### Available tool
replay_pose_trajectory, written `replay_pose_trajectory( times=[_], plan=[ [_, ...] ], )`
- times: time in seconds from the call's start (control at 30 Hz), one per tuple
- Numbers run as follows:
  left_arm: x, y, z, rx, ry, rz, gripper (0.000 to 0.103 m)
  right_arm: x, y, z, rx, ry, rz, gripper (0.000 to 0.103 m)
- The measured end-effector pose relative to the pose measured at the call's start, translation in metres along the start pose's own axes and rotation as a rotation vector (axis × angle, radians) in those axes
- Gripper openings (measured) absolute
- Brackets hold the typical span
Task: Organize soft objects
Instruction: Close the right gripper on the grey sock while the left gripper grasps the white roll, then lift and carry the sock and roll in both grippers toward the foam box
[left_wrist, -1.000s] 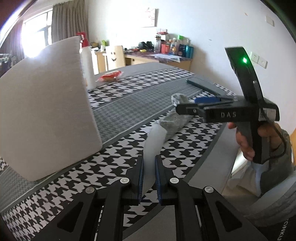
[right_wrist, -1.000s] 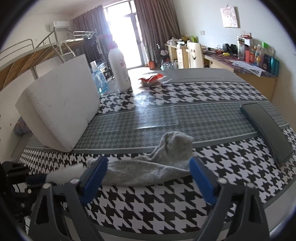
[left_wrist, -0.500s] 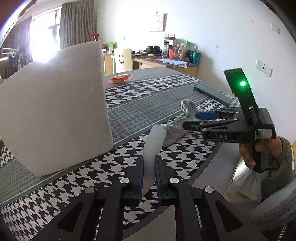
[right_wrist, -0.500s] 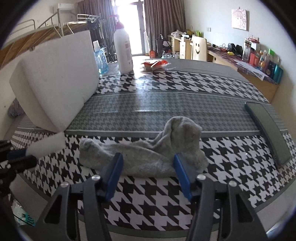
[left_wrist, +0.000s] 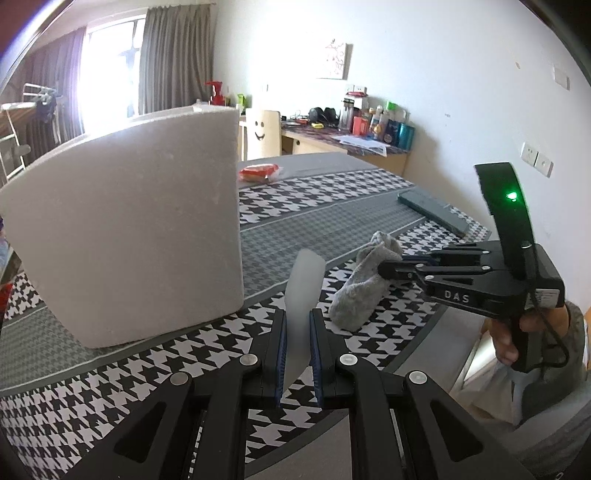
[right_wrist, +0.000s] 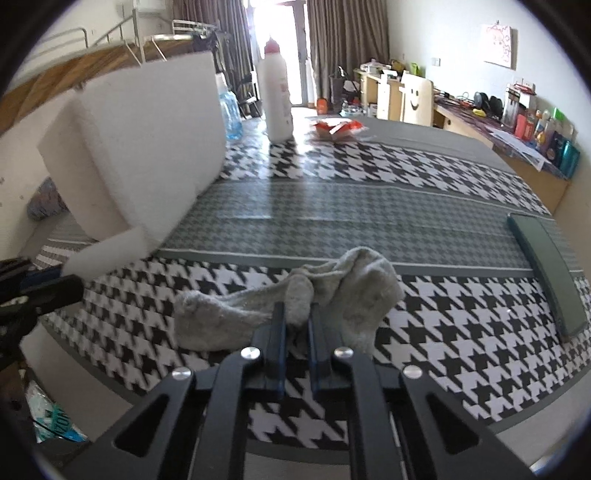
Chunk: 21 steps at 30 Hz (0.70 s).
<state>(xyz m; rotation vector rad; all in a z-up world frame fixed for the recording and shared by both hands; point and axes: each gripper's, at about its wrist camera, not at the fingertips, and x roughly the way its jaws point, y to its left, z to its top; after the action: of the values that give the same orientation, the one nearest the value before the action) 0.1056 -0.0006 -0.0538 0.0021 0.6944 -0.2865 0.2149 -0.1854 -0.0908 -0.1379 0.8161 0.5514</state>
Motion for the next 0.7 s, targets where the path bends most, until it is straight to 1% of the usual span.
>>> replay_pose_trajectory(
  times=[0.17, 0.3, 0.53, 0.7],
  plan=[
    [-0.01, 0.001, 0.006, -0.014, -0.031, 0.001, 0.013, -0.021, 0.0, 0.006, 0.02, -0.055, 0.018, 0.013],
    [-0.016, 0.001, 0.009, -0.035, -0.056, 0.006, 0.013, -0.034, -0.004, 0.013, 0.064, -0.095, 0.055, 0.013],
    [-0.022, -0.005, 0.017, -0.04, -0.081, 0.008, 0.013, -0.051, 0.002, 0.02, 0.068, -0.147, 0.062, 0.013],
    [-0.025, -0.01, 0.023, -0.033, -0.099, 0.012, 0.013, -0.056, 0.004, 0.023, 0.055, -0.161, 0.054, 0.013]
  ],
)
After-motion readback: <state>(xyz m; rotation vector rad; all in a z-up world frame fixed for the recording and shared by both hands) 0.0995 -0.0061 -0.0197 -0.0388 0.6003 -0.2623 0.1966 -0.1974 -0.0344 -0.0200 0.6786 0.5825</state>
